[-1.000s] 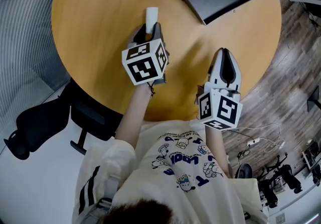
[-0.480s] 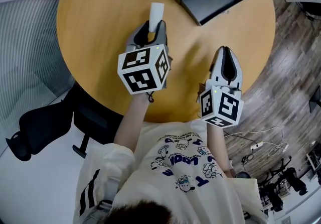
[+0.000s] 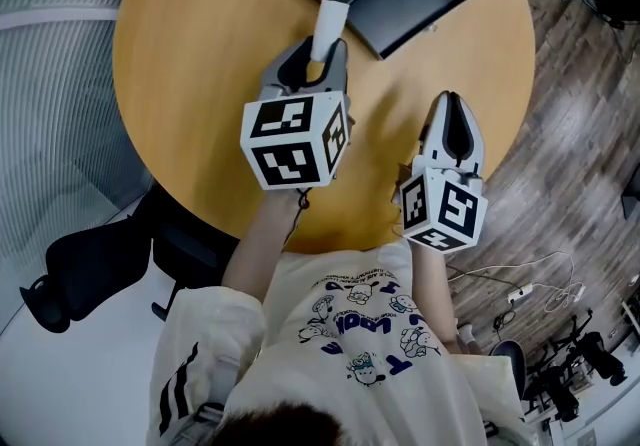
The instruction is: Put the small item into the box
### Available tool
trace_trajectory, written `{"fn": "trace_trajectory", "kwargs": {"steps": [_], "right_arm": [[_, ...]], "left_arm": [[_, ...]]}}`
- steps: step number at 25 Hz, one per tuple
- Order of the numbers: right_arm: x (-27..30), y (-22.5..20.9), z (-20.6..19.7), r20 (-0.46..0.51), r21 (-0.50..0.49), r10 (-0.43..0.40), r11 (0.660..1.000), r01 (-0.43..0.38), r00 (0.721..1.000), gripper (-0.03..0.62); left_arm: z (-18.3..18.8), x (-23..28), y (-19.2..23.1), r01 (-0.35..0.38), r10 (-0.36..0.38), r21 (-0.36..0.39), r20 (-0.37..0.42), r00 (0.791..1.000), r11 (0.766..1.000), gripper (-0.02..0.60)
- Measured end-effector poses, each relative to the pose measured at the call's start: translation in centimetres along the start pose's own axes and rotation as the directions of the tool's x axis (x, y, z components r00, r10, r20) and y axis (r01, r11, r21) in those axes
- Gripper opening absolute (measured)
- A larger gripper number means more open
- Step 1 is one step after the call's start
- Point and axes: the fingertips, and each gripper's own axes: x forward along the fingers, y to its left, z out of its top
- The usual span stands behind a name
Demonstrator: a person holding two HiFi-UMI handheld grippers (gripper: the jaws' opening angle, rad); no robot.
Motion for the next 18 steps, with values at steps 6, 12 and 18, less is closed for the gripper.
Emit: {"fn": "trace_trajectory", "kwargs": {"steps": [6, 12, 18], "right_arm": [[0.4, -0.6, 0.4, 0.002, 0.017, -0.001, 1.0, 0.001, 1.0, 0.049], [1.1, -1.4, 0.6, 0.0, 0.026, -0.008, 1.0, 0.008, 1.0, 0.049], [2.1, -2.4, 0.4, -0.007, 0.03, -0.021, 0.999, 0.022, 1.0, 0.049]], "left_arm": [[1.5, 1.4, -2.0, 0.031, -0.031, 0.024, 0.003, 1.0, 0.999, 0.15], [2.7, 3.0, -3.7, 0.06, -0.06, 0.053, 0.007, 0.998, 0.997, 0.15], [2.3, 5.0, -4.6, 0.072, -0.071, 0.071, -0.015, 0.997, 0.995, 0.15]]}}
